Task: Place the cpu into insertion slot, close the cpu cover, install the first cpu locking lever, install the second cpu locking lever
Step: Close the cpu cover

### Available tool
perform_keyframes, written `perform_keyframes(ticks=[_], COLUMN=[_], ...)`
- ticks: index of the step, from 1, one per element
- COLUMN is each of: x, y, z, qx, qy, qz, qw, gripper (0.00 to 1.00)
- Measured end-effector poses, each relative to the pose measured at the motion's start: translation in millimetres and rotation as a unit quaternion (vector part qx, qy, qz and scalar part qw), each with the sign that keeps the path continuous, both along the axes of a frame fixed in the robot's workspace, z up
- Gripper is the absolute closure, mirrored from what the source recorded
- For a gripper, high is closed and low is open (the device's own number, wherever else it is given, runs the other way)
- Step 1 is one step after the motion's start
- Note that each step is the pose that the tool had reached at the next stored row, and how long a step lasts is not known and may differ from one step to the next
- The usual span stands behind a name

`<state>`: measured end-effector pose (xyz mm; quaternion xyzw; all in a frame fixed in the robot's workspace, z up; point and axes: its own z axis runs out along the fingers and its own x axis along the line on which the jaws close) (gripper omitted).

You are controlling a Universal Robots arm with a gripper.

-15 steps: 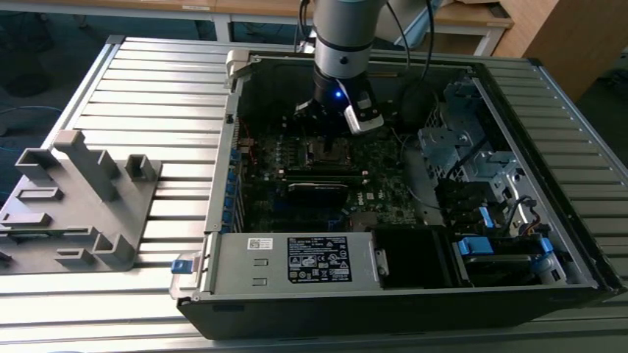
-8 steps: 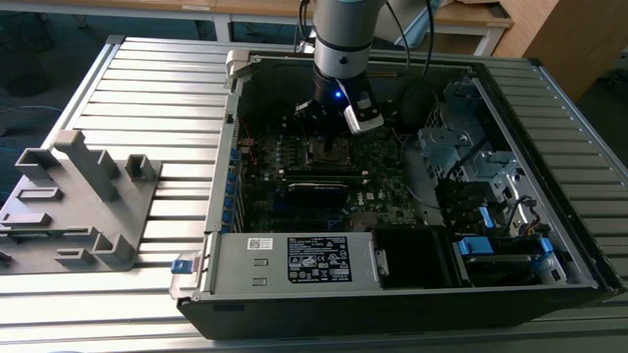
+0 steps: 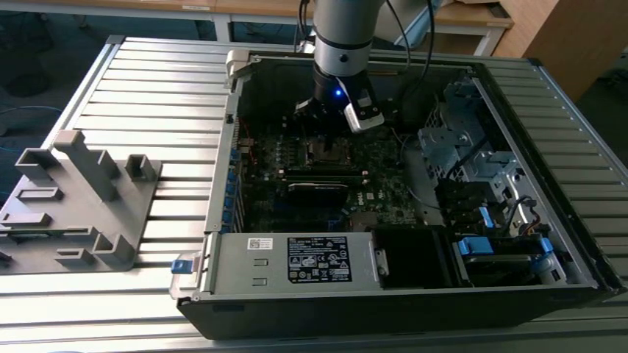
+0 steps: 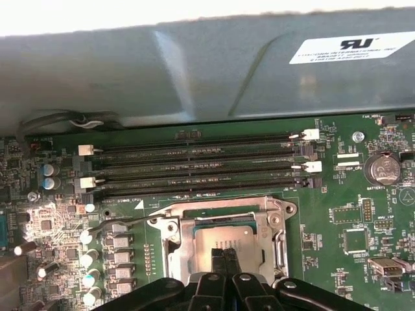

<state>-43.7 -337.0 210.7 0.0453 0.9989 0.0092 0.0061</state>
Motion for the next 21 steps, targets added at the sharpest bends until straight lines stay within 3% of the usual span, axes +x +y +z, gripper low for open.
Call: perform_keyframes(ticks=[21], x=[-1.5], y=[0.0], z=[3.2], qx=[-0.0001], qy=[0.0], qz=[0.0], qw=[1.0], gripper=[0.89])
